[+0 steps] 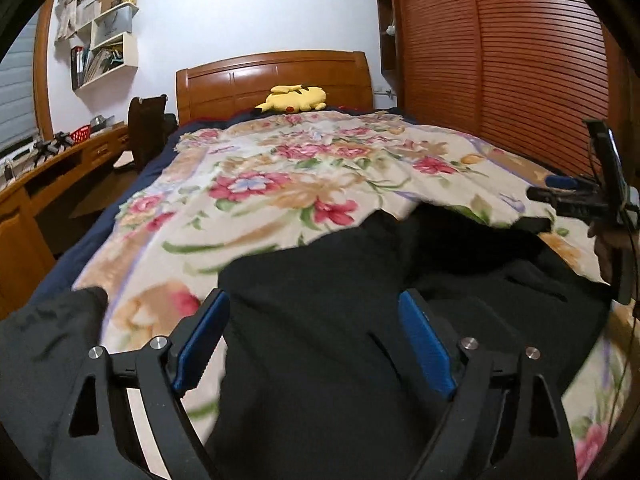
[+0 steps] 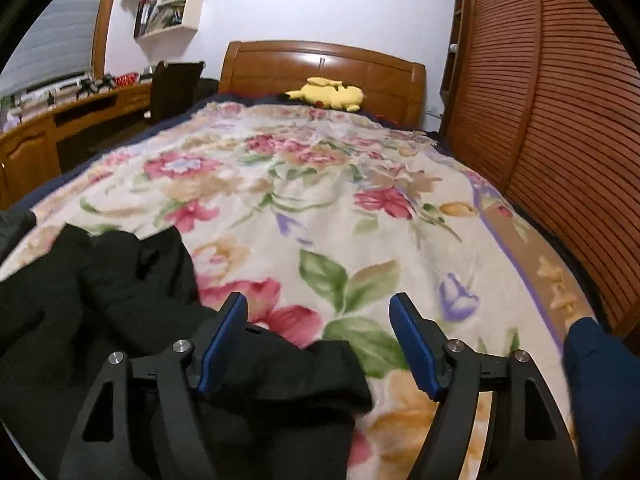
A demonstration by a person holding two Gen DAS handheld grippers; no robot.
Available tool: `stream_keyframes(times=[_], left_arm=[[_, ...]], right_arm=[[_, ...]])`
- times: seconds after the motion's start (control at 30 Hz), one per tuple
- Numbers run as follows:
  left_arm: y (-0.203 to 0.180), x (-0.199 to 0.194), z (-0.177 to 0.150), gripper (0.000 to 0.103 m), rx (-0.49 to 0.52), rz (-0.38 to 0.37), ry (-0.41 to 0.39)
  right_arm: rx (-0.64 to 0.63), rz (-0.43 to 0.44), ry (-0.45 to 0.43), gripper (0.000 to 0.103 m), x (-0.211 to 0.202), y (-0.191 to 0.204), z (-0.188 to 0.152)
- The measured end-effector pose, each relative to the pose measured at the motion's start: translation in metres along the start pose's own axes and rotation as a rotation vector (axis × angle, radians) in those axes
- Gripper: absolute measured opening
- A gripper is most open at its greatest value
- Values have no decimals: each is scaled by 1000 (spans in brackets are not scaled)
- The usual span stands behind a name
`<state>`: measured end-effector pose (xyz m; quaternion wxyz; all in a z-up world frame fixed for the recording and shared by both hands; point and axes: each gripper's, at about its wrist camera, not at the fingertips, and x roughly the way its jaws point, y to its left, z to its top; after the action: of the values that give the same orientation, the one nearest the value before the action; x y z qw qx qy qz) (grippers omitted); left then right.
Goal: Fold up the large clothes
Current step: 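Open both tools and lay the folded coat flat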
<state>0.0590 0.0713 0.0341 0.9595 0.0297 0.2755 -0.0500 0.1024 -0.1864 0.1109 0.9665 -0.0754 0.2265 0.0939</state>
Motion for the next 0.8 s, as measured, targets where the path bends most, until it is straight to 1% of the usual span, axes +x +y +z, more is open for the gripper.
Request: stream_keyframes(times=[0.1, 0.23, 0.3, 0.37, 0.47, 0.6, 0.67, 0.8], left_arm=[[-5, -7, -14, 87, -22, -37, 6], [-7, -9, -27, 87, -17, -49, 16], [-5, -7, -32, 87, -22, -61, 26], [-3, -2, -36, 87, -16, -57, 39], [1, 4, -40, 87, -2, -40, 49], [7, 10, -45, 87, -13, -47, 67], [11, 13, -48, 87, -25, -51, 78], [16, 19, -51, 87, -46, -68, 97]], right_arm=[[-20, 35, -8, 75, -12, 7, -7], [-78, 64, 23, 75, -18, 19, -18], [-107, 66, 41, 75, -14, 22, -19], [-126, 55, 65, 75, -9, 22, -19], [-121, 30, 99, 75, 5, 13, -14], [-77, 14, 181, 75, 33, -7, -9], [-46, 31, 230, 75, 51, -17, -7], [40, 37, 292, 75, 84, -32, -6]])
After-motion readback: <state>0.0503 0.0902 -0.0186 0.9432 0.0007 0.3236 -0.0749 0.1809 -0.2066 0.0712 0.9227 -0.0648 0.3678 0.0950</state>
